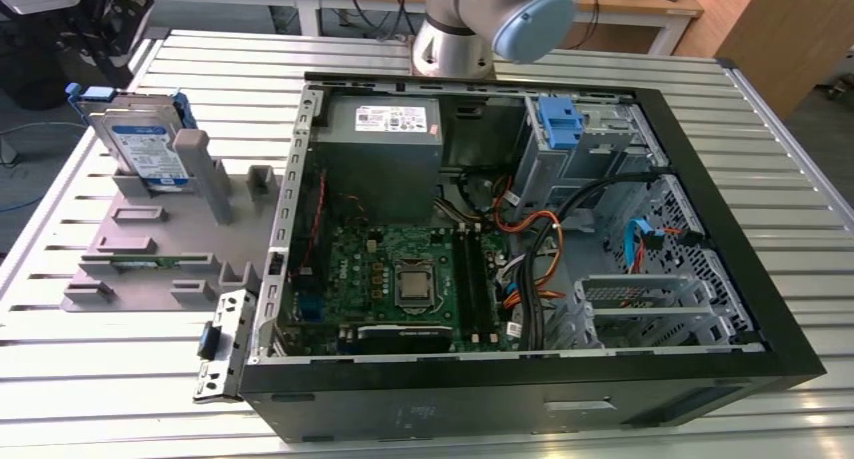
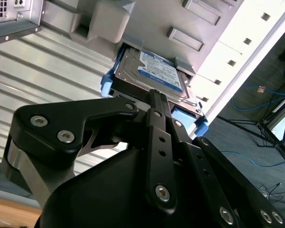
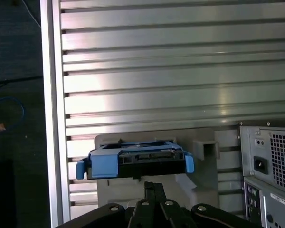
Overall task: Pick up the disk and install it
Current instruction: 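Reach for the disk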
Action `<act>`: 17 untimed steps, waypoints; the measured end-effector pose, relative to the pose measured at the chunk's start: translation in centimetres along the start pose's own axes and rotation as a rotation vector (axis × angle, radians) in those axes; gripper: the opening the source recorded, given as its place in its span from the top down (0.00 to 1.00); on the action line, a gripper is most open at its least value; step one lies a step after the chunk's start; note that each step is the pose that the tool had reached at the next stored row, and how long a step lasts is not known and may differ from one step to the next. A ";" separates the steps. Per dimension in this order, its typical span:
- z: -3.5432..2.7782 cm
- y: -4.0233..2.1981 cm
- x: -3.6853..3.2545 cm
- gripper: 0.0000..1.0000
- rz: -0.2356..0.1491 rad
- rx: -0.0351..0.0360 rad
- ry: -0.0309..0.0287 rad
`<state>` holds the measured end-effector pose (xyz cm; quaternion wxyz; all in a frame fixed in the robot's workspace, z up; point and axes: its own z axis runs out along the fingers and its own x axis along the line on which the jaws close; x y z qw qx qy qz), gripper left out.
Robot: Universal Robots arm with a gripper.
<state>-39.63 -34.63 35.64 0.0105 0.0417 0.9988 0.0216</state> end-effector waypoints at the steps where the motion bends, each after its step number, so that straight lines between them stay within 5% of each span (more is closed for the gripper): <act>1: 0.13 0.13 0.17 0.89 0.000 0.0000 0.0001; 8: 0.98 1.11 0.89 0.89 0.000 0.0002 0.0030; 16: 1.14 1.18 0.99 0.89 0.000 0.0007 0.0041; 17: 1.16 1.18 0.98 0.89 0.001 0.0019 0.0132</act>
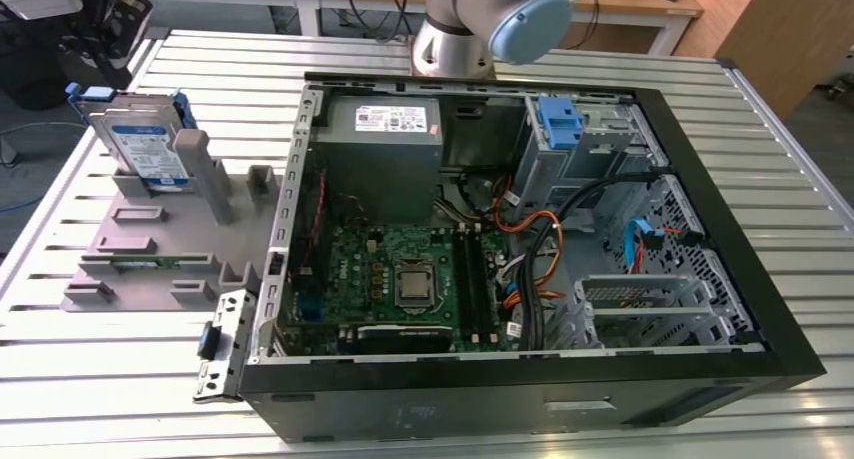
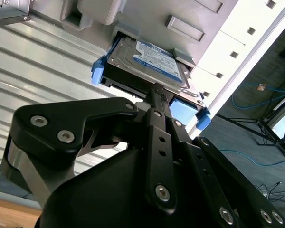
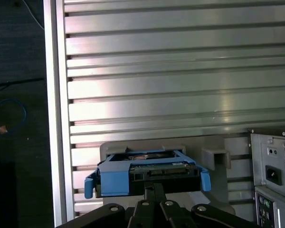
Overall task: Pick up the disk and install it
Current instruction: 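Reach for the disk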
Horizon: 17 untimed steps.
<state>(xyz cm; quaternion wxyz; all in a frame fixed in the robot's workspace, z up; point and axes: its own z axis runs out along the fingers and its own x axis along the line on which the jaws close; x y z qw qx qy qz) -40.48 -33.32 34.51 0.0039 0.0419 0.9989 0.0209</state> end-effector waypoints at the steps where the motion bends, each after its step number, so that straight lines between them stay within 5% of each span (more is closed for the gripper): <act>1: 0.02 0.00 0.00 0.89 0.001 0.0019 0.0129; 7: 0.03 -0.01 0.00 0.89 -0.001 0.0023 0.0148; 13: 0.08 0.00 -0.09 0.89 -0.062 0.0025 0.0174; 17: 0.10 0.01 -0.21 0.89 -0.068 0.0025 0.0176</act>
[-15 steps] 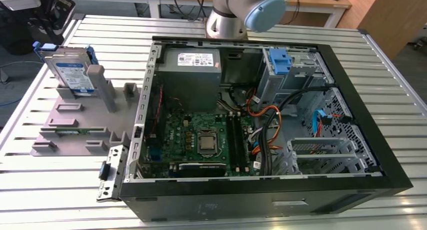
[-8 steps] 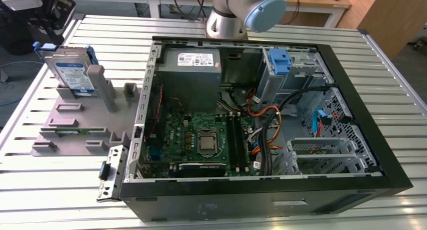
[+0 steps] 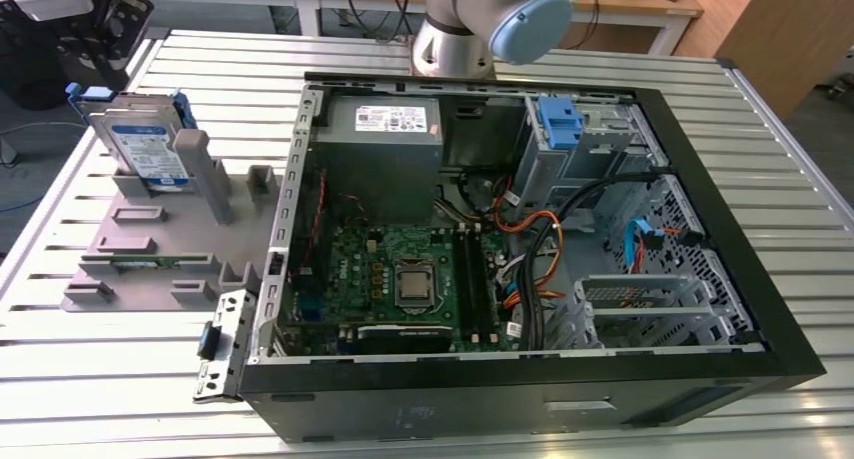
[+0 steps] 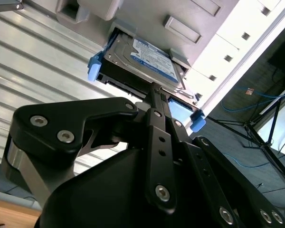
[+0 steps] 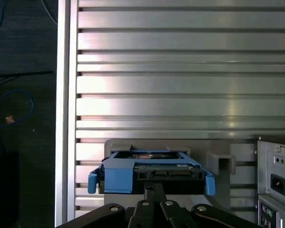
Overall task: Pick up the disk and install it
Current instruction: 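Reach for the disk, then pick up the disk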
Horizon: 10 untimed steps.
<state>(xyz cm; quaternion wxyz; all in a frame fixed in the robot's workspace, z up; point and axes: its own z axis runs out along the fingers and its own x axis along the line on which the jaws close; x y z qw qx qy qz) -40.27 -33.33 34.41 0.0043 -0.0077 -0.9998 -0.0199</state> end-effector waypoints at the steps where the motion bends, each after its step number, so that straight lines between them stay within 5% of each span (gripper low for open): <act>1: 0.00 0.00 -0.04 0.89 0.000 0.0000 0.0000; 10: 0.01 0.00 -0.18 0.89 0.000 0.0000 -0.0001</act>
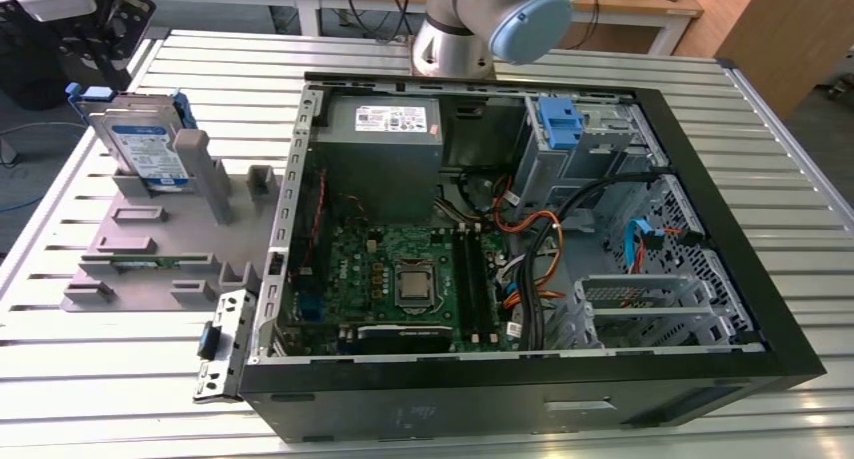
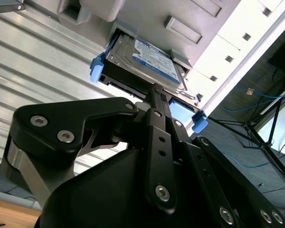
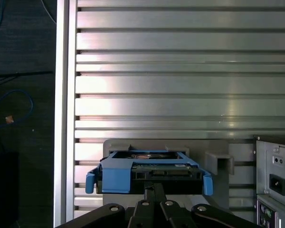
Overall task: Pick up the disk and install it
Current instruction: 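Pick up the disk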
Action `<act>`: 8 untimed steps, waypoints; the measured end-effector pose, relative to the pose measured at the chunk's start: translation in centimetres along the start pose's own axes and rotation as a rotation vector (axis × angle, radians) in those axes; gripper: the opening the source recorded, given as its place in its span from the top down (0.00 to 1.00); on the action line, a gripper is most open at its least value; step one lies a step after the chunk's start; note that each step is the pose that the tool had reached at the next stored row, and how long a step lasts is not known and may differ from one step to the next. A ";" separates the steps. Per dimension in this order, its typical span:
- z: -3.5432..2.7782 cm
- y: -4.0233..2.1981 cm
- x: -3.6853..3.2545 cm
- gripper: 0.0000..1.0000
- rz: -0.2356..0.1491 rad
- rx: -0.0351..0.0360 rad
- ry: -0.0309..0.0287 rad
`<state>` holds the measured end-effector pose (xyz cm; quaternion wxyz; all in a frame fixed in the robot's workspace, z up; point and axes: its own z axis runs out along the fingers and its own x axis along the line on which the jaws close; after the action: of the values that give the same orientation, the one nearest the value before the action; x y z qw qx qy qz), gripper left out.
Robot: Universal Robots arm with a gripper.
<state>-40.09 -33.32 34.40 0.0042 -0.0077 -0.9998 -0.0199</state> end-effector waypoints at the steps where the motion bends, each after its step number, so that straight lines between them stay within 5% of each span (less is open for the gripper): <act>1: 0.00 0.00 0.00 0.89 0.000 0.0000 0.0001; 8: 0.01 0.00 -0.01 0.89 -0.008 0.0003 0.0018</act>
<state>-40.08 -33.33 34.40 0.0051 -0.0036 -0.9998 -0.0197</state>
